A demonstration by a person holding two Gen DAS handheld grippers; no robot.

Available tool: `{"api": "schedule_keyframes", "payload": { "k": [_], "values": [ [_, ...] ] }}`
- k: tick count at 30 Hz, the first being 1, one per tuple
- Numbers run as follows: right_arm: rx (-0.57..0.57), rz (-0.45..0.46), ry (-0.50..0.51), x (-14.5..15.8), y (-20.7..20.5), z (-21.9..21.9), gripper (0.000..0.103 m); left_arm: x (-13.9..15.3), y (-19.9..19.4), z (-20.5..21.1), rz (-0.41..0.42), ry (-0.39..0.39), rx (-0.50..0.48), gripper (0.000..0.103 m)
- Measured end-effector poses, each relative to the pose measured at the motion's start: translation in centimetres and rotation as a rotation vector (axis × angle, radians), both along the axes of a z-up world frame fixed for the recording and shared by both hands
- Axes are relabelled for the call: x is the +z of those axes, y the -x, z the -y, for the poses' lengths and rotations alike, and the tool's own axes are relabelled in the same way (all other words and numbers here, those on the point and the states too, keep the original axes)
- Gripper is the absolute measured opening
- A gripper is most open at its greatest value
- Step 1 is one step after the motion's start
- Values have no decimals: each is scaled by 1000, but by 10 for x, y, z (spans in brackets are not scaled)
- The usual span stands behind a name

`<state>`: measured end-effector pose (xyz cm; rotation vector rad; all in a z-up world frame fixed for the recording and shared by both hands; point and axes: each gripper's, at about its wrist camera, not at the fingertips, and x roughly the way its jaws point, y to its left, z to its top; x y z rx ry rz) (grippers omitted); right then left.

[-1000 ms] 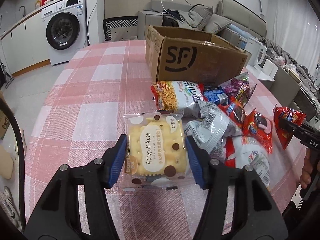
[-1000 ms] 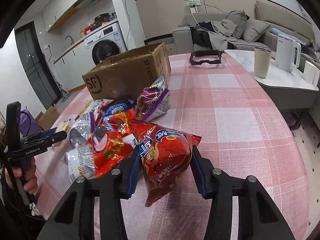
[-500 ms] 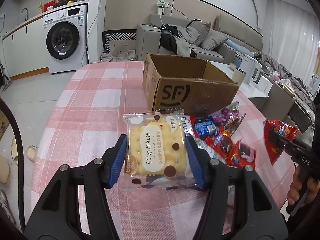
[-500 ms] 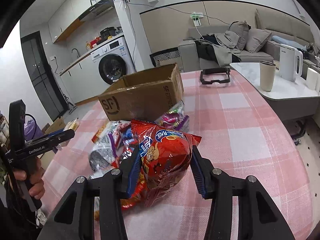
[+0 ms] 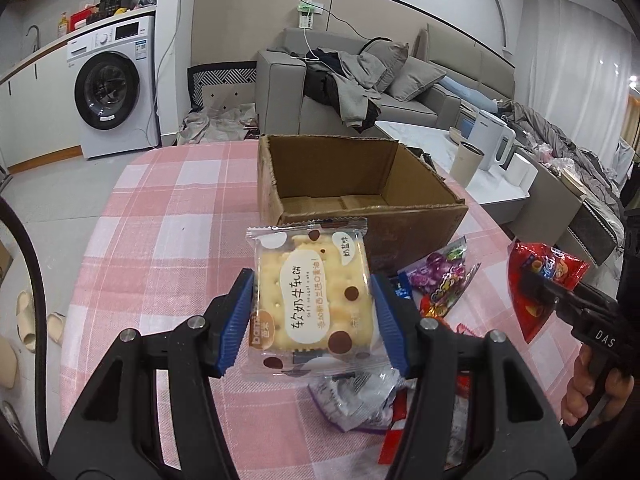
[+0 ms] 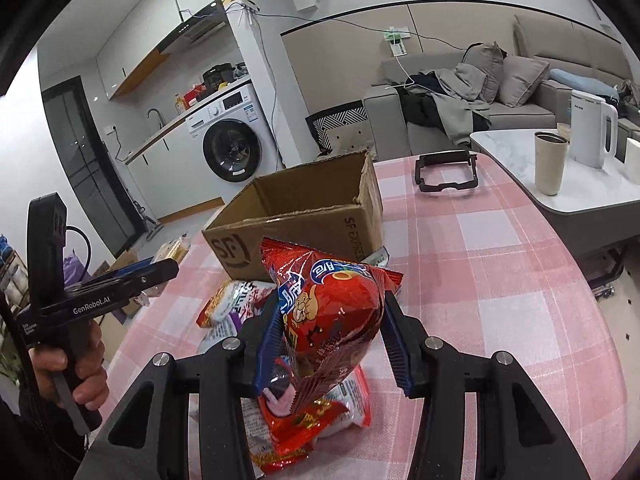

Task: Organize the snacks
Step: 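Carry both packs over the SF box and release them inside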

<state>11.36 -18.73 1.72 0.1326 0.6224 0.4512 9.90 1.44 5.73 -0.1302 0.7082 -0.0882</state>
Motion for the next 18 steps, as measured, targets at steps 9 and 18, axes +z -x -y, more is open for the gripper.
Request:
{"api": "schedule_keyframes", "payload": {
  "k": [9, 18],
  "values": [
    [-2, -10, -25, 14, -23, -4, 48, 13, -31, 23, -3, -17, -24, 55],
    [13, -33, -41, 22, -50, -15, 48, 15, -61, 34, -27, -31, -13, 55]
  ]
}}
